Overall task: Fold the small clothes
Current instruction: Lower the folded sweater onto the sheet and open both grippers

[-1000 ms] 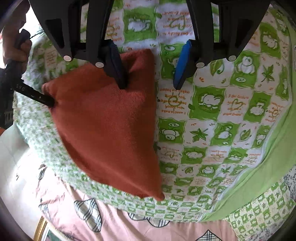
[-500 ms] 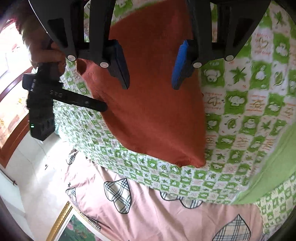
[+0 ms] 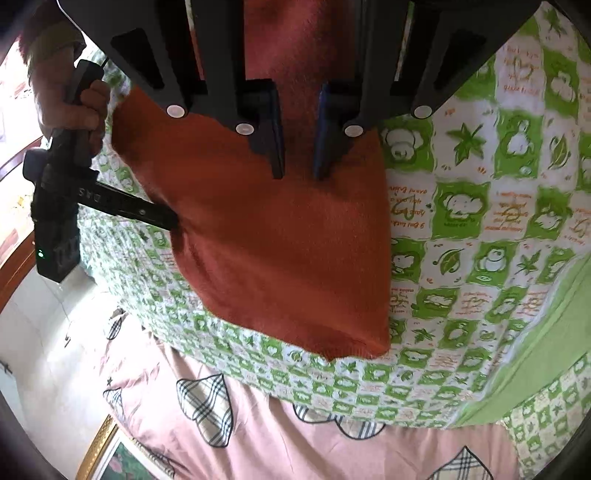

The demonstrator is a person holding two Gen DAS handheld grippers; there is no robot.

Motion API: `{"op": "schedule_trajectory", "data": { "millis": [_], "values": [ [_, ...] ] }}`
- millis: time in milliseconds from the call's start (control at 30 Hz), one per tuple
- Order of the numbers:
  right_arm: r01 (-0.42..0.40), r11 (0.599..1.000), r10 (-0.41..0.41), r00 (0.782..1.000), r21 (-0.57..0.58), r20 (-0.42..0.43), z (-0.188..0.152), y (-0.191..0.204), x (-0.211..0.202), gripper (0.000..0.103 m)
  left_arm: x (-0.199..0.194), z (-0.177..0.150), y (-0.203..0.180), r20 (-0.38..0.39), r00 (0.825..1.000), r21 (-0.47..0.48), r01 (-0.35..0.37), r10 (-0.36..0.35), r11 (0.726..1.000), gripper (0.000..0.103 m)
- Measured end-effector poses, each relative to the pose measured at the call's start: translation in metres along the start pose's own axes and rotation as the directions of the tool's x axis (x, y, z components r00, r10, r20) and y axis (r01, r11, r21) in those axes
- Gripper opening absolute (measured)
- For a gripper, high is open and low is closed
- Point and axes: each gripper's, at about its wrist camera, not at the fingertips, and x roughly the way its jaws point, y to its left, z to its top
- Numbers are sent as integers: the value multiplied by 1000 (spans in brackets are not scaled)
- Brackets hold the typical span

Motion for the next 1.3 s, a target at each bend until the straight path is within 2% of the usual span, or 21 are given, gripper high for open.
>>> {"op": "schedule_trajectory", "data": {
  "millis": [100, 167, 267, 367, 433, 567, 733, 1033, 1100, 1167, 1300],
  "values": [
    [-4, 999, 5, 999, -42, 39, -12, 13, -28, 20, -22, -12, -7, 27, 1000, 18, 8, -9, 1000, 22],
    [-16, 997, 20, 999, -75, 44, -25, 21, -44, 22, -39, -25, -13, 38, 998, 26, 44, -45, 999, 27],
    [-2, 994, 4, 1000, -113, 19, -49, 26, -54, 28, -47, -44, -17, 16, 998, 32, 59, -60, 998, 30],
    [44, 992, -46, 999, -121, -11, -73, 20, -51, 29, -45, -63, -18, -26, 998, 35, 52, -51, 998, 30],
    [68, 992, -71, 997, -105, -31, -87, 11, -46, 29, -38, -75, -17, -57, 998, 51, 5, -3, 999, 29],
    [50, 994, -50, 999, -93, 5, -97, 5, -49, 28, -40, -87, -23, -33, 998, 87, -46, 49, 995, 31],
    [80, 989, -78, 997, -122, 18, -101, 10, -50, 28, -40, -92, -31, -28, 997, 105, -72, 75, 992, 42],
    [96, 991, -93, 995, -92, 31, -111, 1, -65, 29, -39, -97, -35, -29, 991, 142, -124, 130, 982, 44],
    [145, 986, -144, 989, -84, 19, -113, 0, -67, 40, -42, -99, -37, -29, 988, 149, -148, 154, 978, 44],
    [102, 994, -100, 994, -45, 42, -117, -3, -78, 40, -50, -102, -39, -17, 984, 147, -175, 179, 974, 44],
    [100, 994, -95, 991, -49, 95, -127, 4, -100, 48, -70, -112, -43, 38, 967, 157, -256, 253, 954, 66]
  ]
}}
